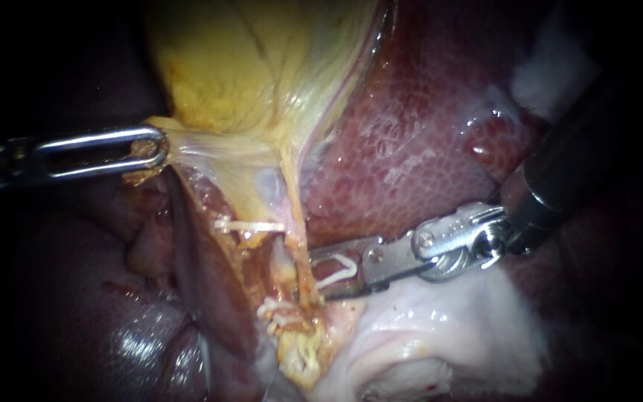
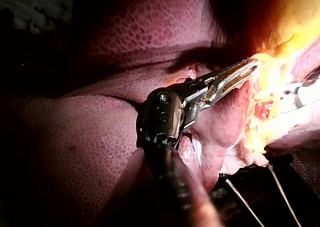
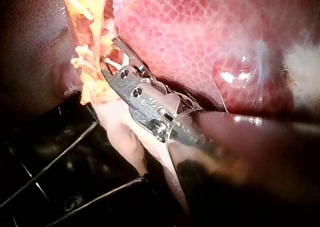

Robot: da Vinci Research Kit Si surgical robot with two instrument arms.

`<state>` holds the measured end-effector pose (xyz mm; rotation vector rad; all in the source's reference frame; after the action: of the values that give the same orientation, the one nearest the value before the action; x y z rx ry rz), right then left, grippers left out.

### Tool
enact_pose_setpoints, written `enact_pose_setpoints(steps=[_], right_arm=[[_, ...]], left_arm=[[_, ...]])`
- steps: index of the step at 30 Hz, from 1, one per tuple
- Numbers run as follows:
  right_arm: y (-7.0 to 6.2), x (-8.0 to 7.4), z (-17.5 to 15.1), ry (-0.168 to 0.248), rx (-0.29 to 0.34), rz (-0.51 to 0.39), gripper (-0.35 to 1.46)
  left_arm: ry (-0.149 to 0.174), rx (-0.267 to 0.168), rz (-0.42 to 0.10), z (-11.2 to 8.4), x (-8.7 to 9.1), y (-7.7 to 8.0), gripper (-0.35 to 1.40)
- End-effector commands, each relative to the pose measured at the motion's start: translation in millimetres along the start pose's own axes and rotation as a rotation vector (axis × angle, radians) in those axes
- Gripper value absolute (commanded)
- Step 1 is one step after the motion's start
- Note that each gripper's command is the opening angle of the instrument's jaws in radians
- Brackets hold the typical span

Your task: Clipping first clip right tube

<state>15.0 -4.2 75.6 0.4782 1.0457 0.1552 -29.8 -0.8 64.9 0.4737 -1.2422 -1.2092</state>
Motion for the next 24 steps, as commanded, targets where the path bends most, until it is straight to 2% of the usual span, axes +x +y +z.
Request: enact_pose_setpoints(steps=[1, 11, 15, 24], right_arm=[[0.0, 0.0, 0.0, 0.0, 0.0, 0.0, 0.18], [0.1, 0.1, -0.5, 0.0, 0.002, 0.001, 0.2], [0.1, 0.2, -1.2, 0.001, 0.006, 0.002, 0.29], [1.0, 2.0, -6.3, 0.013, -0.028, 0.023, 0.32]], left_arm=[[0.0, 0.0, 0.0, 0.0, 0.0, 0.0, -0.35], [0.0, 0.0, 0.0, 0.0, 0.0, 0.0, -0.35], [0.0, 0.0, 0.0, -0.1, 0.0, 0.0, -0.35], [0.001, 0.0, 0.0, -0.2, 0.0, 0.0, -0.35]])
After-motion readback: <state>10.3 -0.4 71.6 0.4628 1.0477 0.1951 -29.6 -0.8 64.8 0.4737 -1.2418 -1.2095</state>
